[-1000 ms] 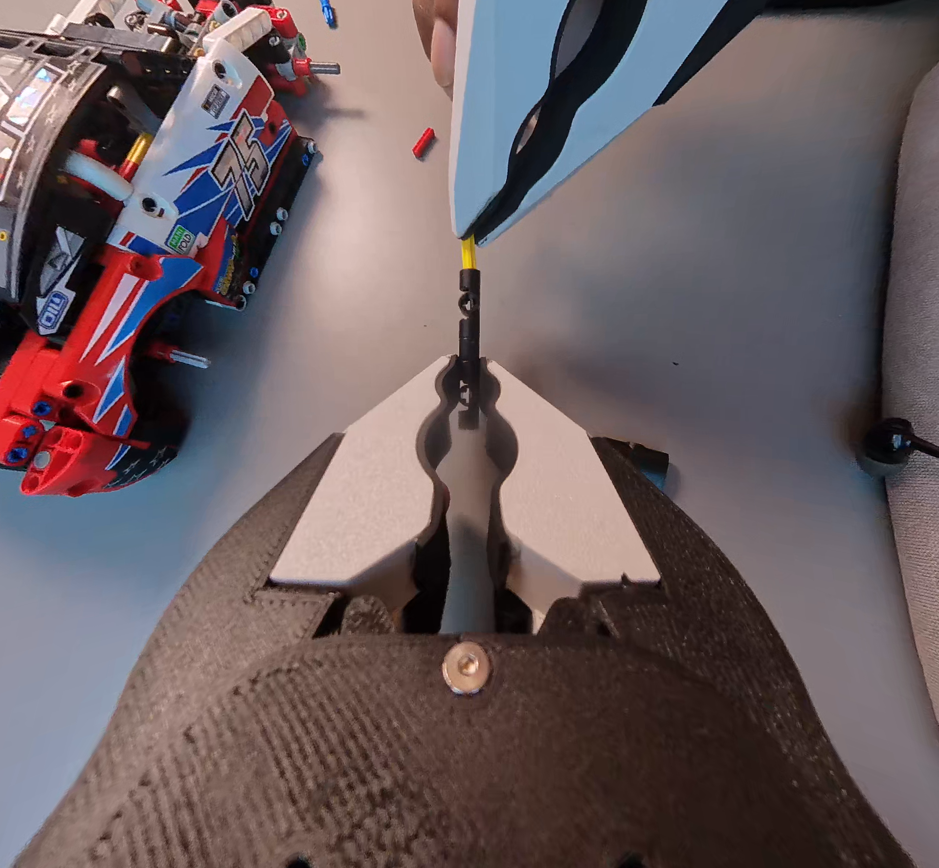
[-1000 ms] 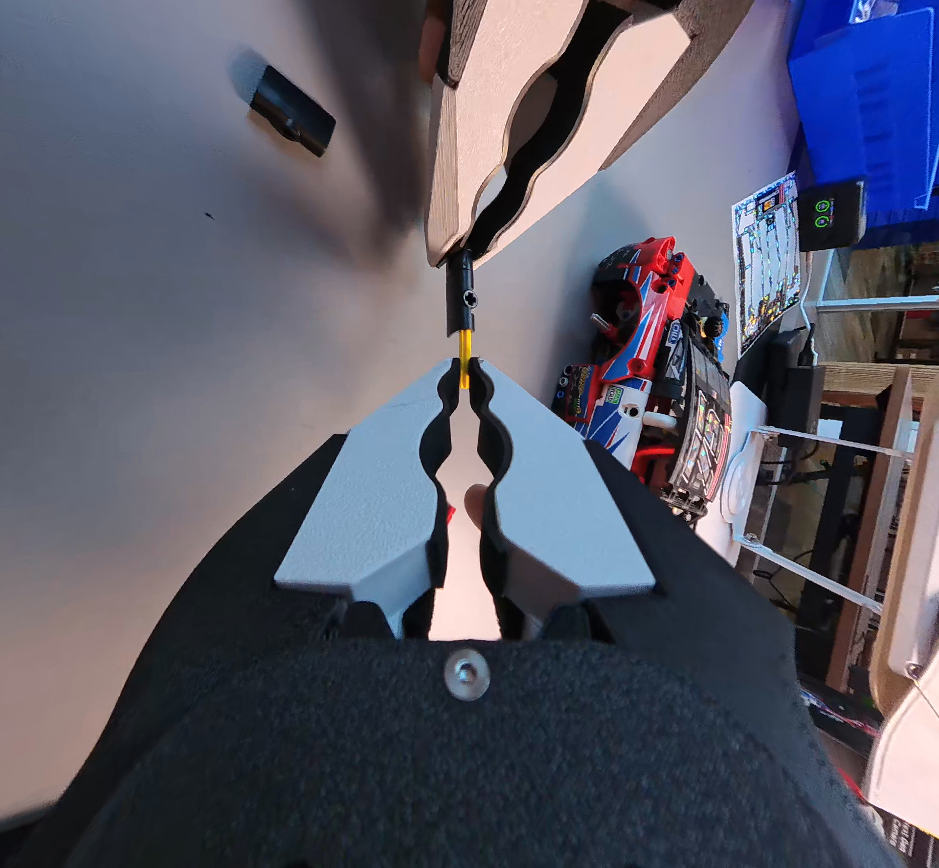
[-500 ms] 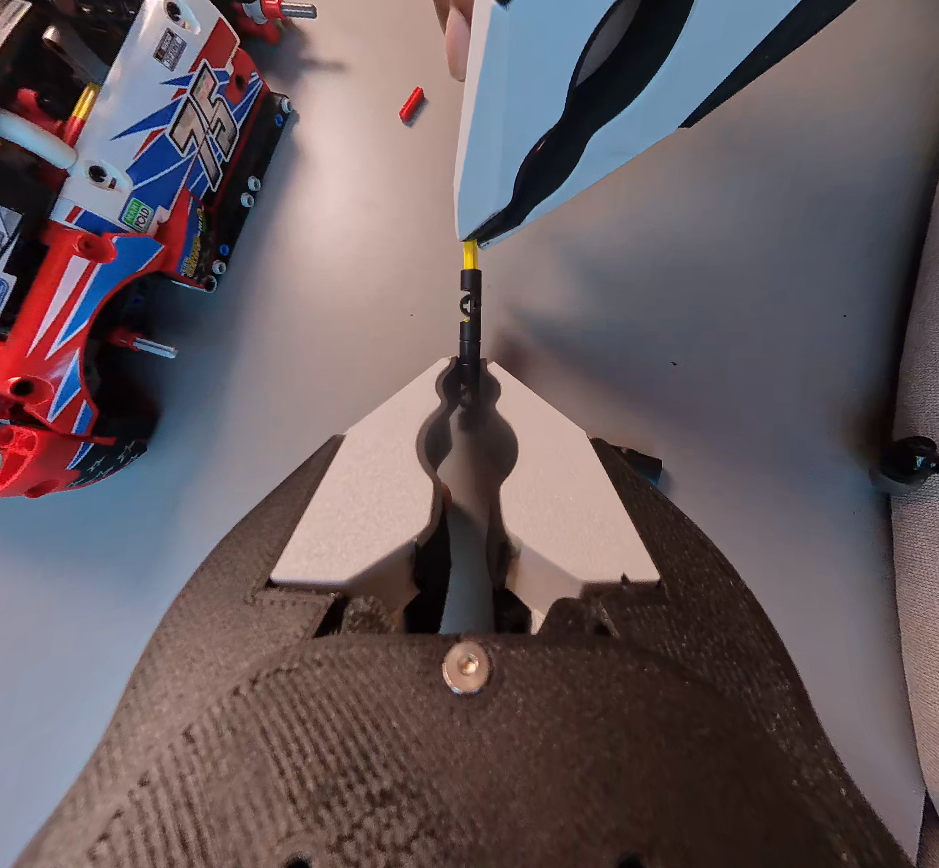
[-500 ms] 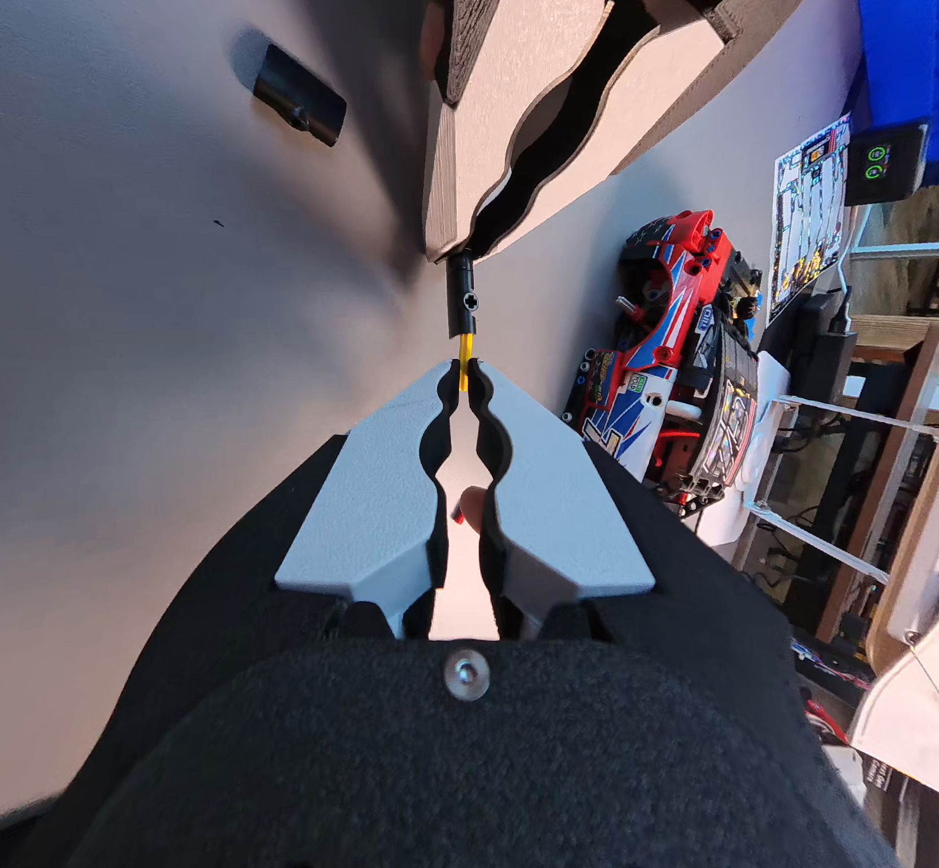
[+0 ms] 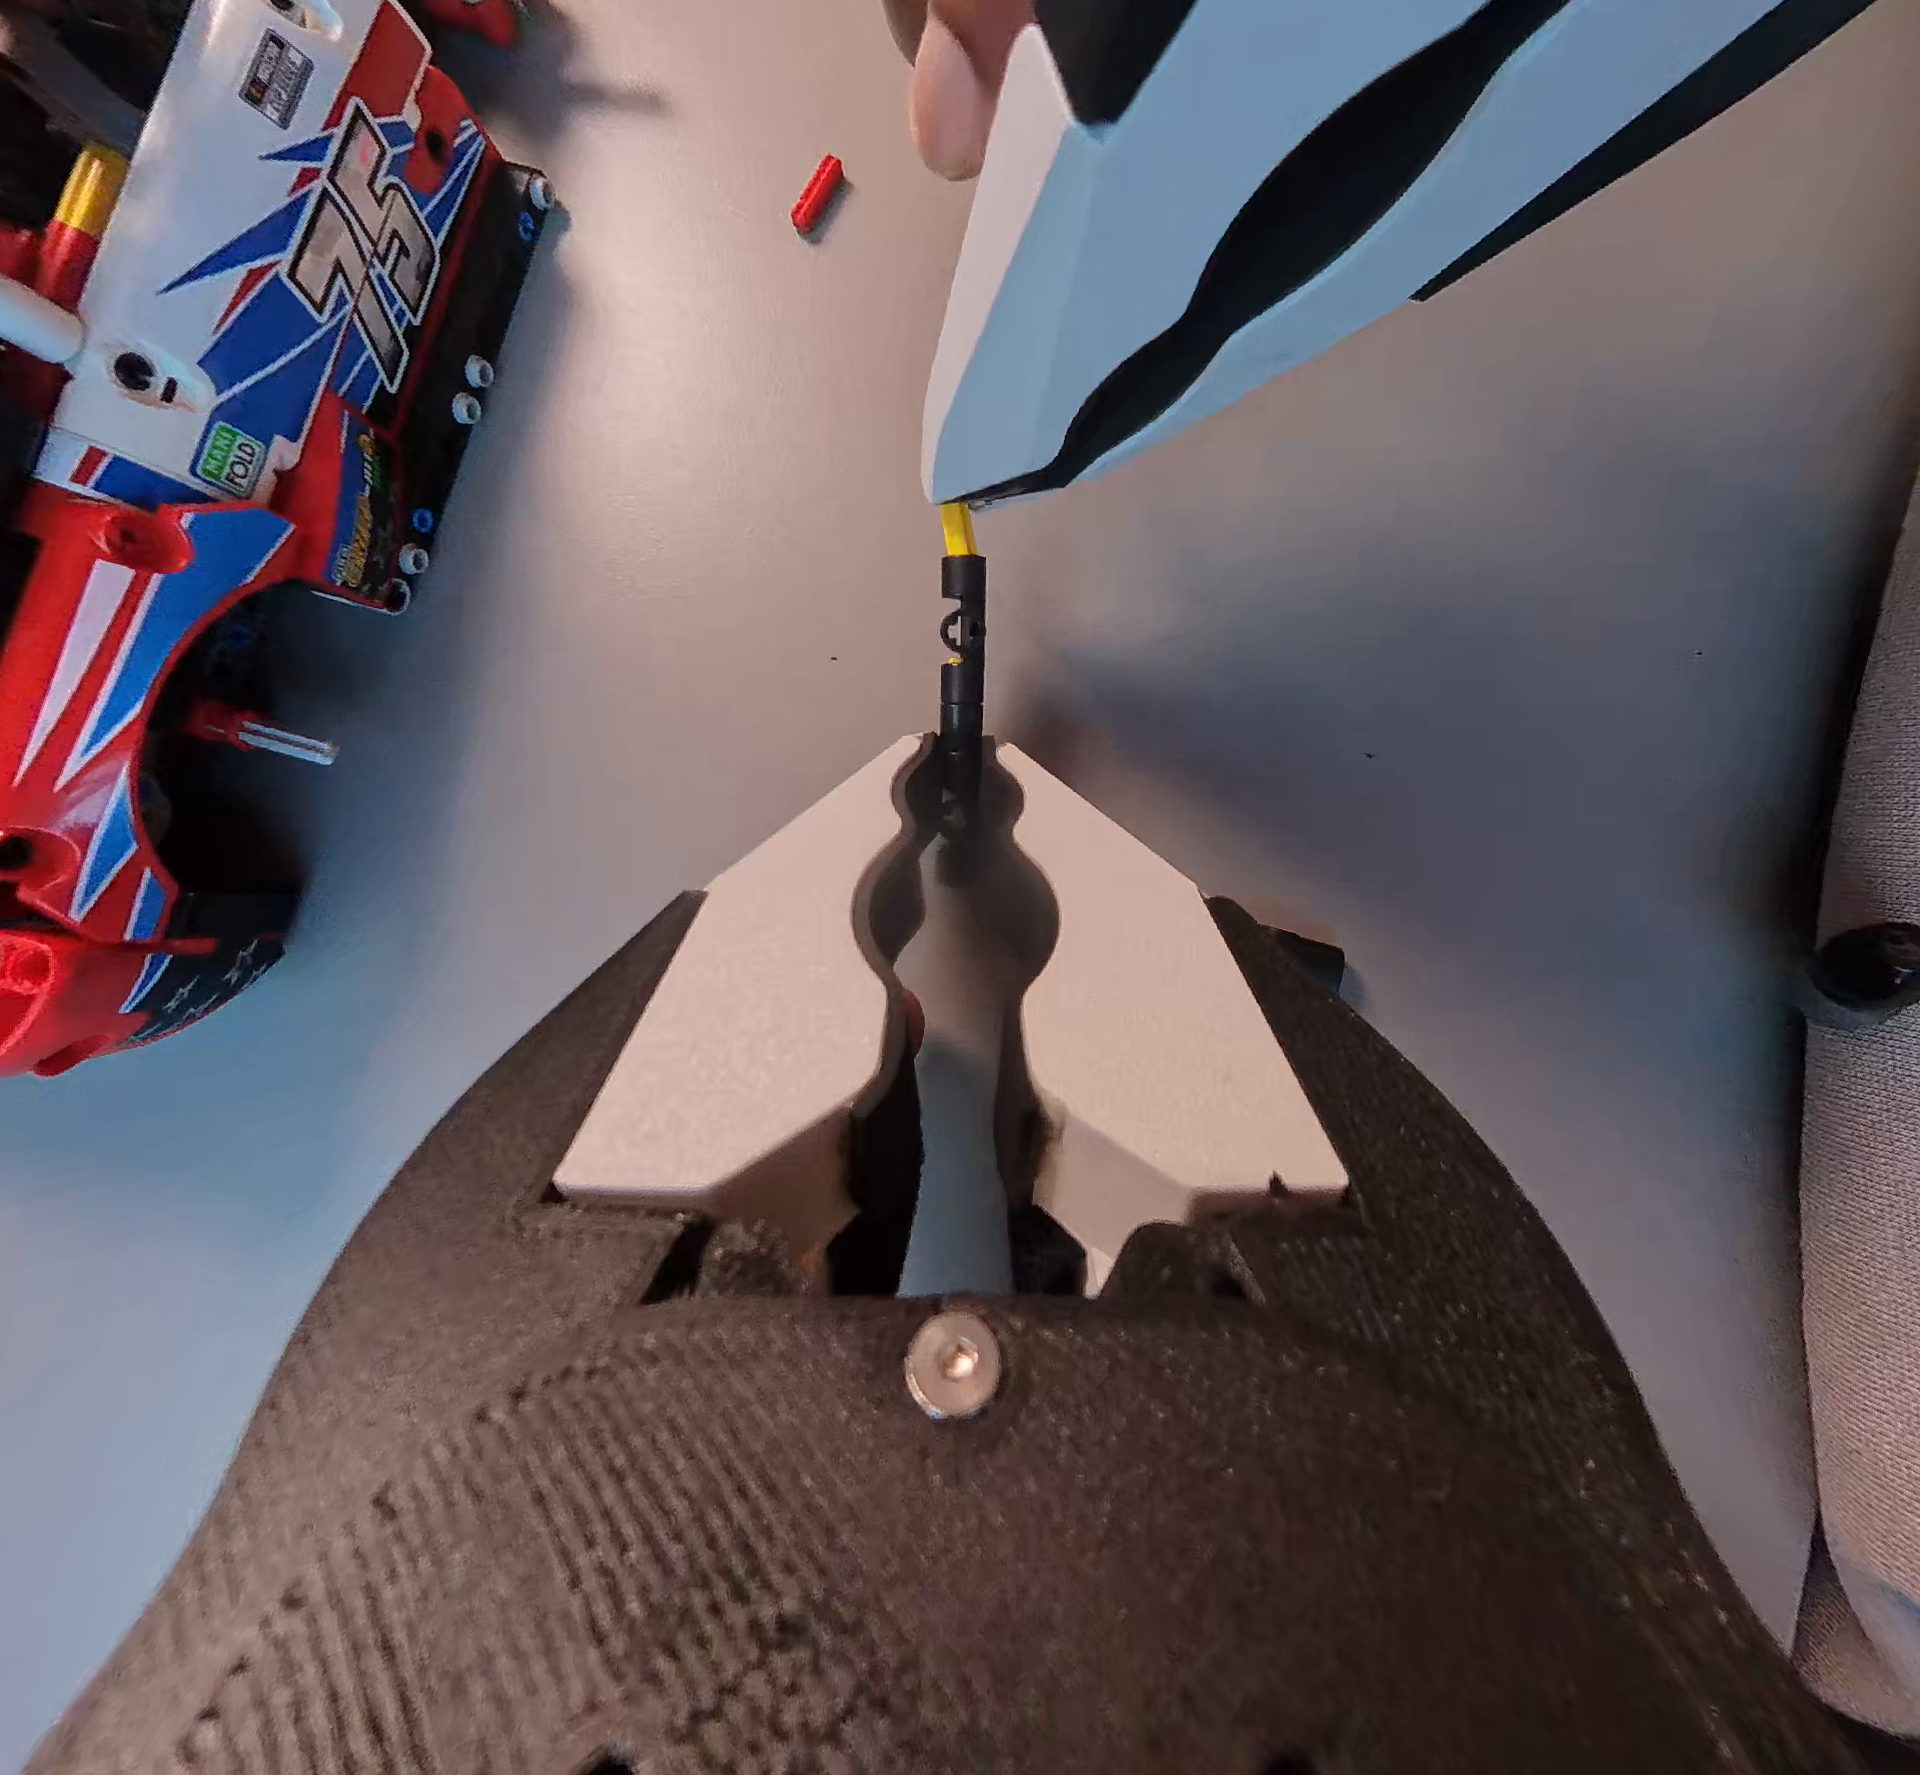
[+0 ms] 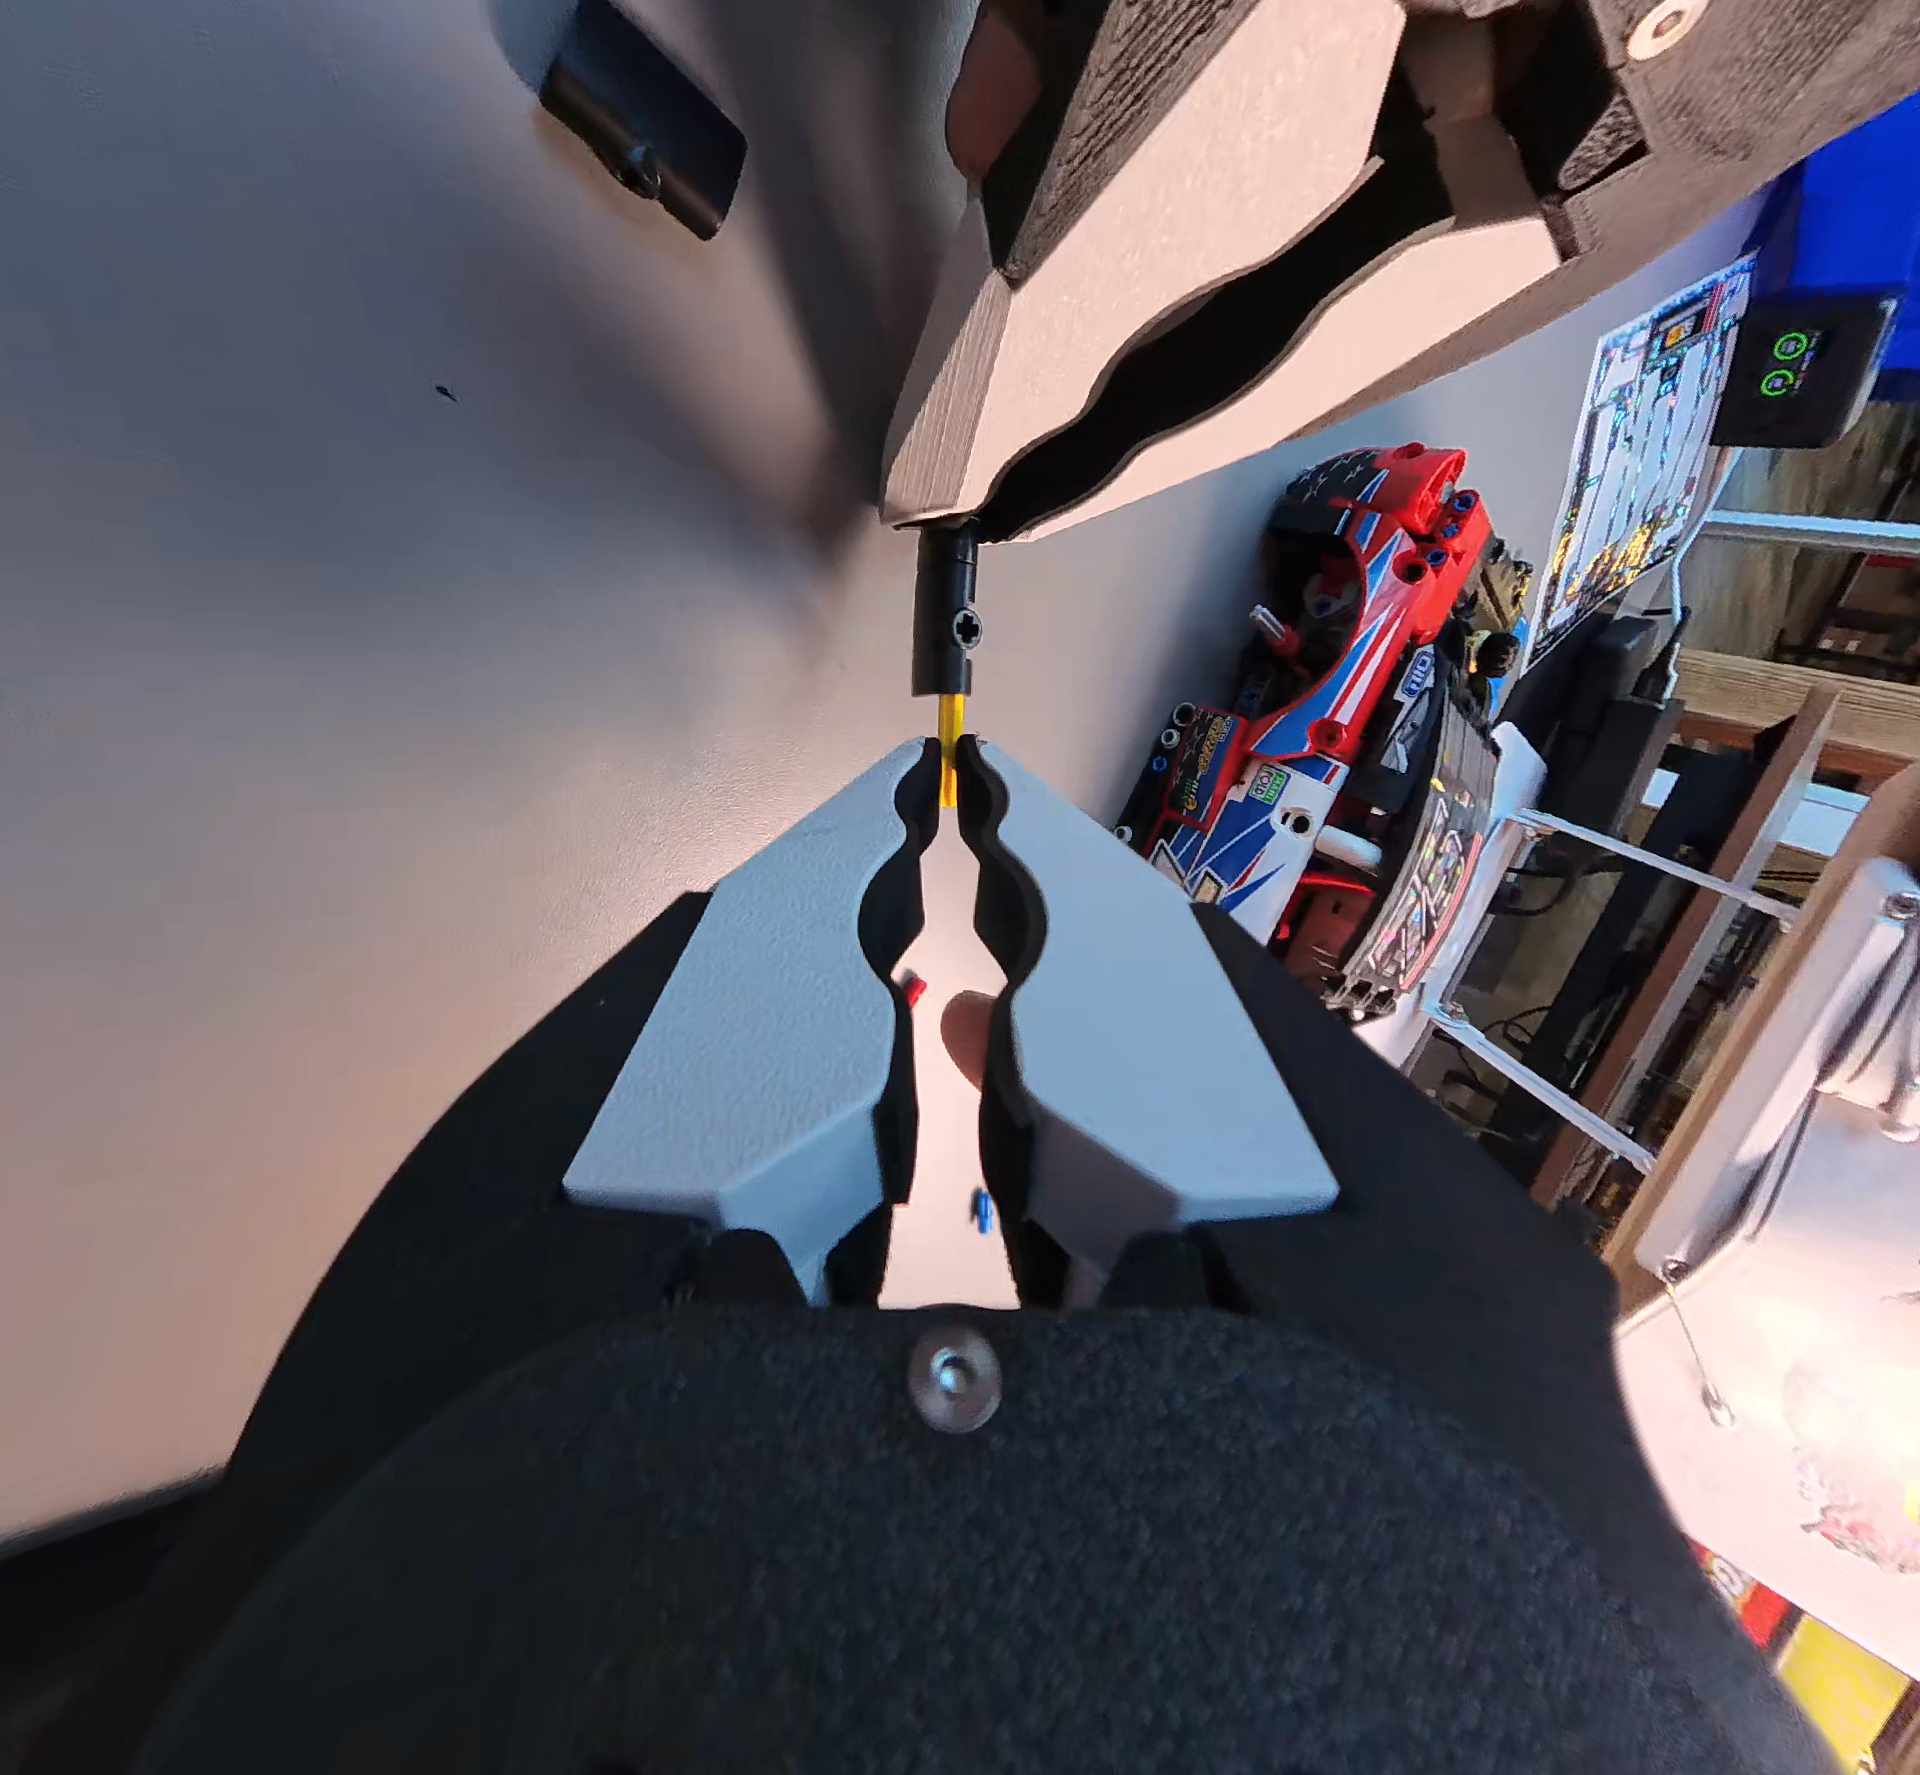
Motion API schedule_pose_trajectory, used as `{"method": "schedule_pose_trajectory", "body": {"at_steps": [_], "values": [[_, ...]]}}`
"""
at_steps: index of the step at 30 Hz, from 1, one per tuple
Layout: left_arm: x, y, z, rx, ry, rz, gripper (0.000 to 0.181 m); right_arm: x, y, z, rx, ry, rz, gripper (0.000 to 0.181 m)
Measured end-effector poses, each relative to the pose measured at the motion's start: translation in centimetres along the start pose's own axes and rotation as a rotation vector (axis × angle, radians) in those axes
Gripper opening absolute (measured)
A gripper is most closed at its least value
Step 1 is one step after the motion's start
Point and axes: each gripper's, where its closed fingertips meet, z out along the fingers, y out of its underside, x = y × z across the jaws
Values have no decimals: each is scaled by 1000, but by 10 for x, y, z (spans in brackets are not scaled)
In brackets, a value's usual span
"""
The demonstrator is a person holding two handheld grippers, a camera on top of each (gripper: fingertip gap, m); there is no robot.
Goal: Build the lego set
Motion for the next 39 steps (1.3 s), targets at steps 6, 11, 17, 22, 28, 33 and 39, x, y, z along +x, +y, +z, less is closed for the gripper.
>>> {"method": "schedule_pose_trajectory", "body": {"at_steps": [6, 11, 17, 22, 28, 33, 39], "values": [[1, -1, 0, 26, 32, -44, 3, -1, 0, 0, -12, -4, 8, 0], [1, -3, 2, 32, 42, -78, 2, -2, 2, 1, -33, 17, 46, 0], [0, -6, 4, 39, 40, -105, 1, -1, 5, 1, -48, 28, 93, 0], [1, -6, 4, 46, 44, -109, 1, -3, 5, 3, -43, 16, 133, 0], [1, -12, -1, 73, 50, -86, 4, -7, 7, 7, 0, 27, 193, 0], [-3, -22, -21, 232, 119, -133, 5, 12, 4, -19, 292, 38, 454, 21], [6, -31, -38, 381, 222, -136, 5, 27, -1, -59, 834, -233, 969, 26]]}}
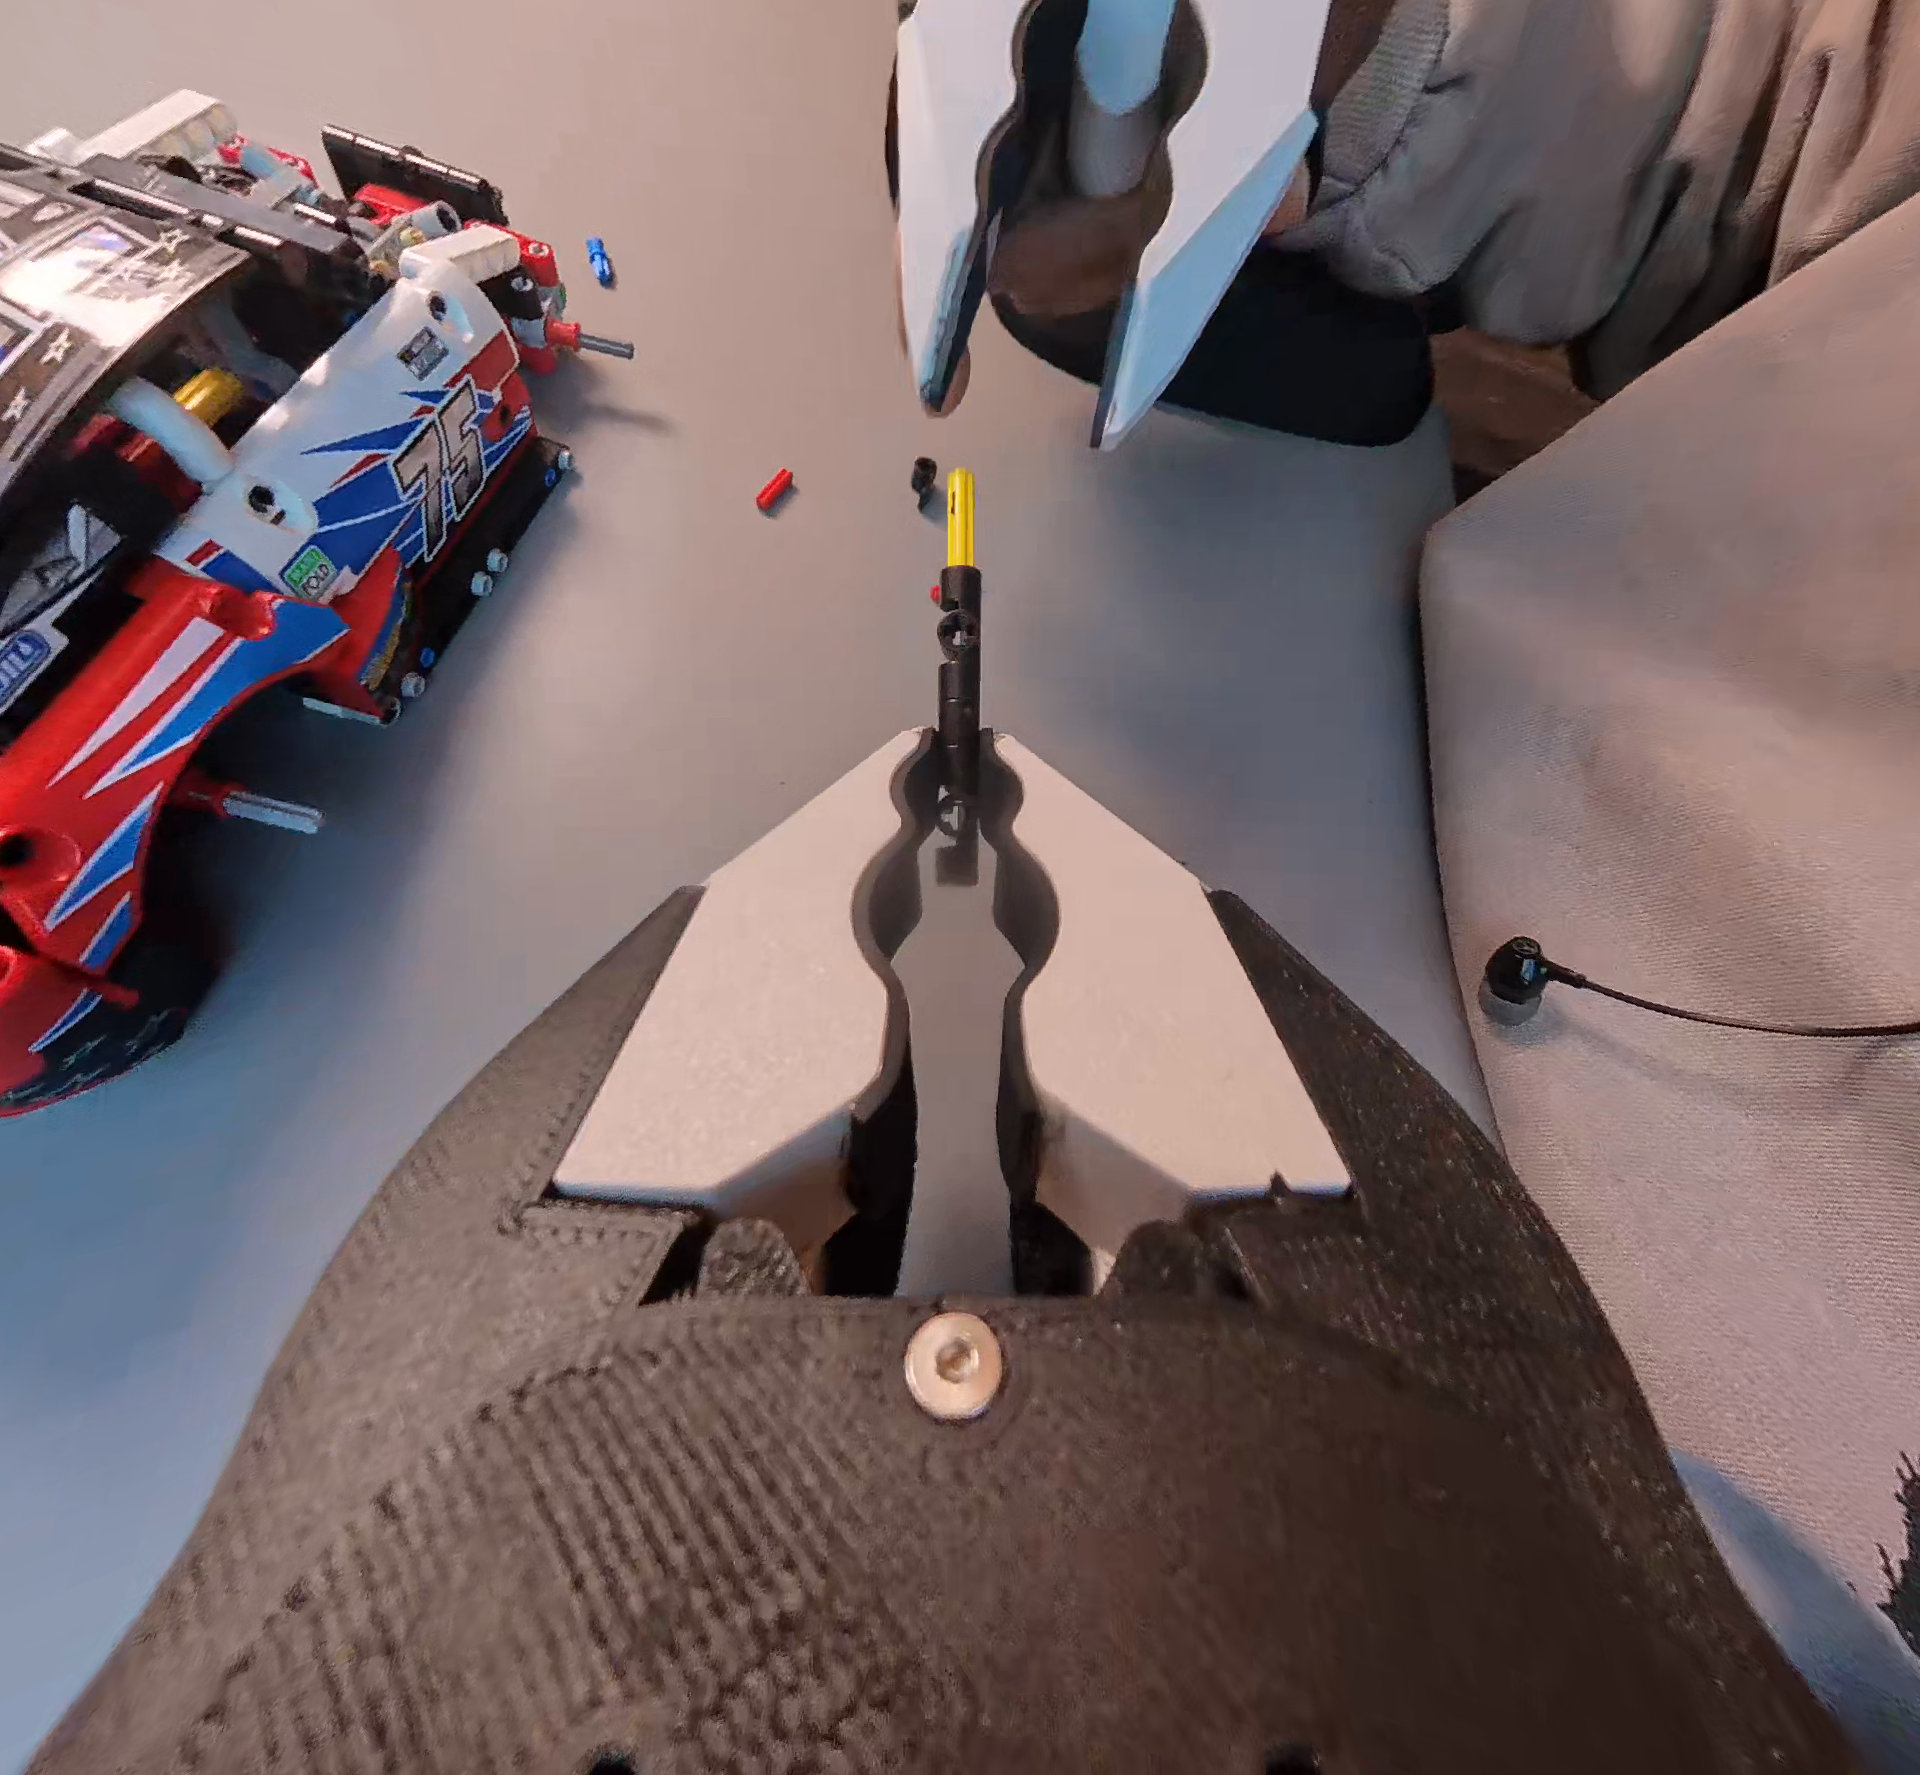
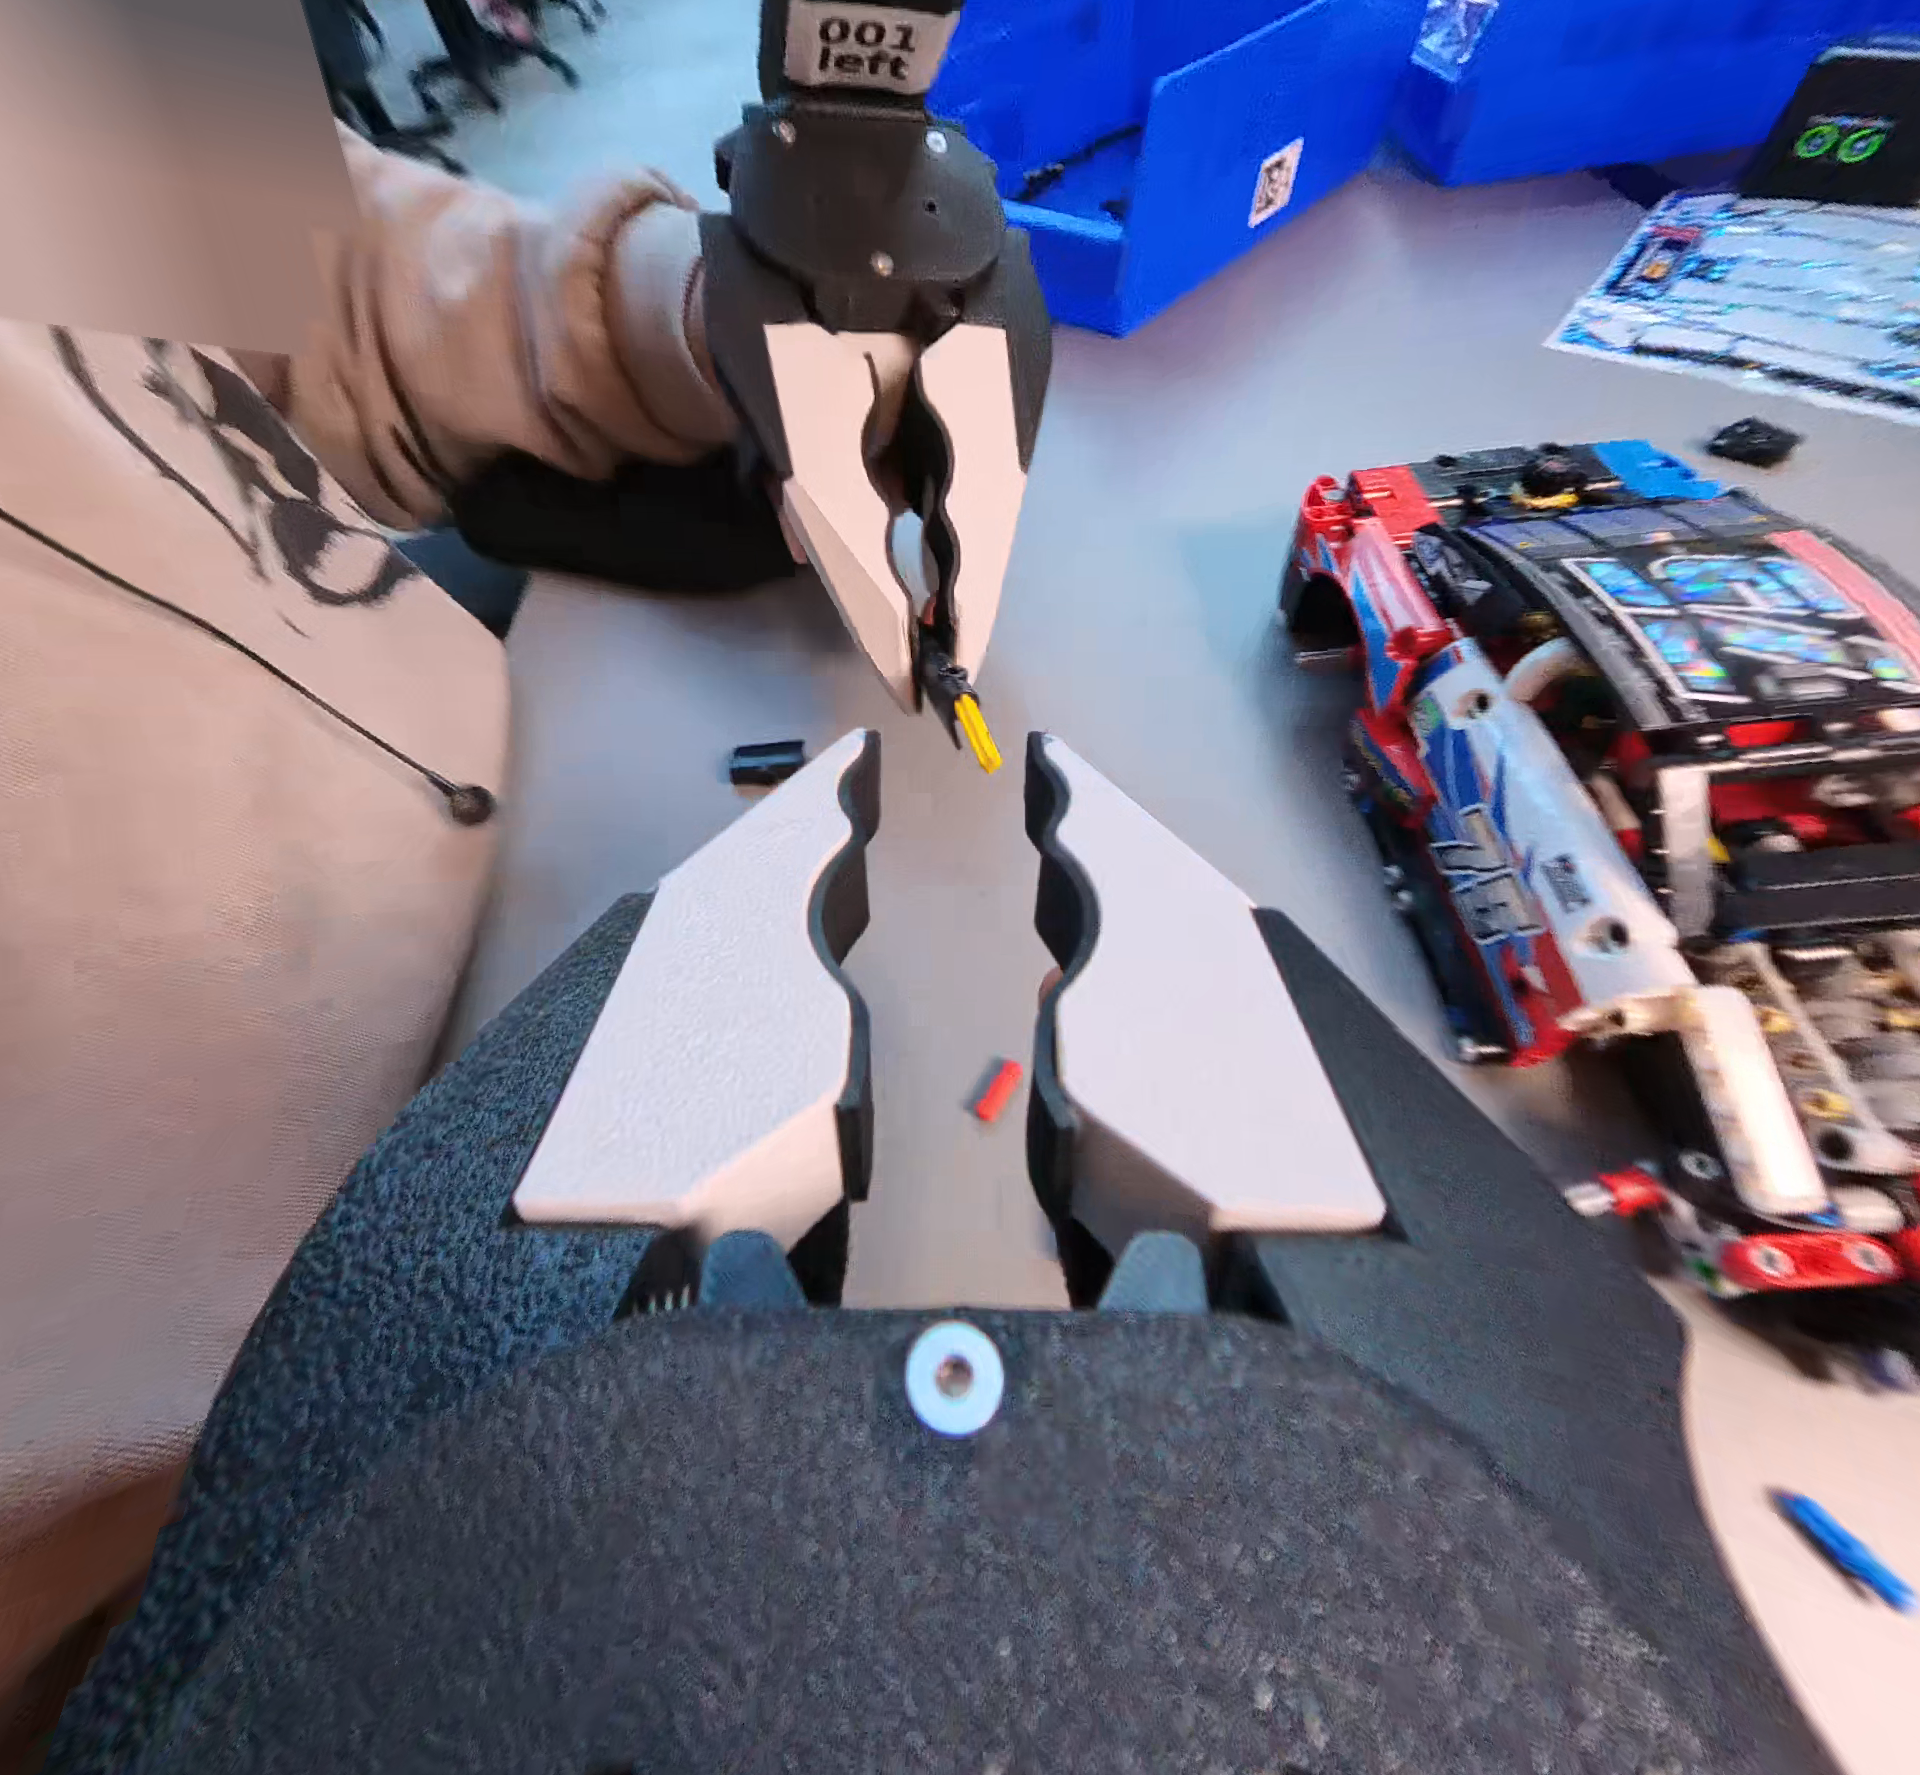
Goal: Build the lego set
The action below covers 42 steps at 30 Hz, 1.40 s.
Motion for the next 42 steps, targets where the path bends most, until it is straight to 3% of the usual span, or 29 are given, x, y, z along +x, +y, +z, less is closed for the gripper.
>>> {"method": "schedule_pose_trajectory", "body": {"at_steps": [8, 13, 20, 24, 29, 34, 42], "values": [[8, -5, 3, 29, 10, 51, 5, -5, 4, 9, 40, -72, 60, 4], [8, -4, 5, 20, -14, 87, 5, -7, 2, 8, 37, -88, 49, 2], [17, 16, 16, -111, 15, 127, 5, -19, 20, 11, -218, -89, -197, 2], [17, 23, 20, -138, 17, 125, 4, -20, 29, 14, -290, -90, -263, 2], [18, 26, 21, -116, 23, 115, 4, -20, 33, 16, -189, -109, -153, 2], [20, 5, 16, 26, 31, 120, 4, -19, 13, 6, 43, -119, -24, 2], [20, 14, 25, -32, 9, 154, 4, -21, 25, 6, -19, -113, -61, 2]]}}
